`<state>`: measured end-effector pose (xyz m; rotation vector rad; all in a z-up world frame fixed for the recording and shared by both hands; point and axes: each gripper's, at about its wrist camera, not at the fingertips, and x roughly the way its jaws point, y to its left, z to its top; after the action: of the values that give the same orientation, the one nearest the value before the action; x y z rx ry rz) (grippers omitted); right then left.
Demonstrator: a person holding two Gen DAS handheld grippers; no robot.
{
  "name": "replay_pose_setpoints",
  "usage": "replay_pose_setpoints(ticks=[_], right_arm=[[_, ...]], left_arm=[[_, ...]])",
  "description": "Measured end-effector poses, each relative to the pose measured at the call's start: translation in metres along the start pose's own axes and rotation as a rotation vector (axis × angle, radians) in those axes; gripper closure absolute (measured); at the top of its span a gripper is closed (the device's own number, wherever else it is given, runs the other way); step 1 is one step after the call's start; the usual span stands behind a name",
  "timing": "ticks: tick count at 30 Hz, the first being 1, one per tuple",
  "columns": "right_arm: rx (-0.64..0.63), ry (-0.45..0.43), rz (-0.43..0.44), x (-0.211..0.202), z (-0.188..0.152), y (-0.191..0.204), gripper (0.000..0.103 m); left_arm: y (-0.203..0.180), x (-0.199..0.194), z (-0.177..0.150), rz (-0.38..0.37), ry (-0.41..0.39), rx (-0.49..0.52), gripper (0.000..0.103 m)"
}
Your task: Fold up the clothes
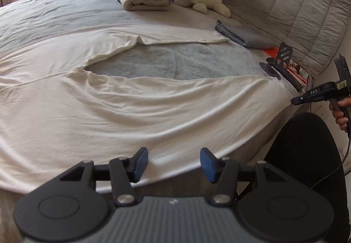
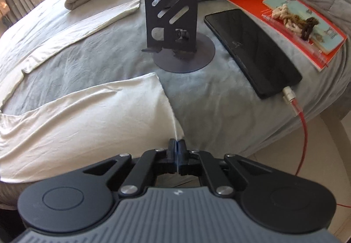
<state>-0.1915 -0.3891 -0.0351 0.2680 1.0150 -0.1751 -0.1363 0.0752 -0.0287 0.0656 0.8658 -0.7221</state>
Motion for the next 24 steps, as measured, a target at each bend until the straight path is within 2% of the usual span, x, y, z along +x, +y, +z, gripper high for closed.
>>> replay_pose_setpoints(ticks=[1, 2, 3, 4, 6, 11, 14, 19, 24], right_arm=[[-0.001, -0.014, -0.001, -0.004, 0.001, 0.001, 0.088], [-0.004, -0.028, -0.002, -0.008, 0.001, 0.002, 0.088], [-0.012, -0.038, 0.002, -0.01, 0.002, 0.005, 0.082], [-0.02, -0.049, 0.006, -0.013, 0.002, 0.007, 0.071], [-0.036, -0.069, 0.015, -0.018, 0.004, 0.012, 0.064], [-0.078, -0.075, 0.081, -0.016, 0.009, 0.039, 0.064], [-0.099, -0.076, 0.114, -0.009, 0.018, 0.057, 0.064], [-0.092, -0.092, 0.13, 0.008, 0.046, 0.083, 0.064], [-0.032, -0.112, 0.132, 0.034, 0.084, 0.095, 0.064]], left_arm=[[0.005, -0.006, 0.0, 0.015, -0.014, -0.012, 0.047], [0.012, -0.011, 0.001, 0.032, -0.027, -0.028, 0.047], [0.018, -0.016, 0.001, 0.048, -0.041, -0.044, 0.047], [0.025, -0.021, 0.001, 0.068, -0.052, -0.062, 0.047], [0.043, -0.029, 0.002, 0.122, -0.067, -0.116, 0.047], [0.083, -0.046, 0.002, 0.219, -0.096, -0.256, 0.047], [0.093, -0.05, 0.01, 0.242, -0.116, -0.275, 0.047], [0.092, -0.035, 0.039, 0.226, -0.133, -0.227, 0.047], [0.077, 0.005, 0.074, 0.196, -0.116, -0.116, 0.047]])
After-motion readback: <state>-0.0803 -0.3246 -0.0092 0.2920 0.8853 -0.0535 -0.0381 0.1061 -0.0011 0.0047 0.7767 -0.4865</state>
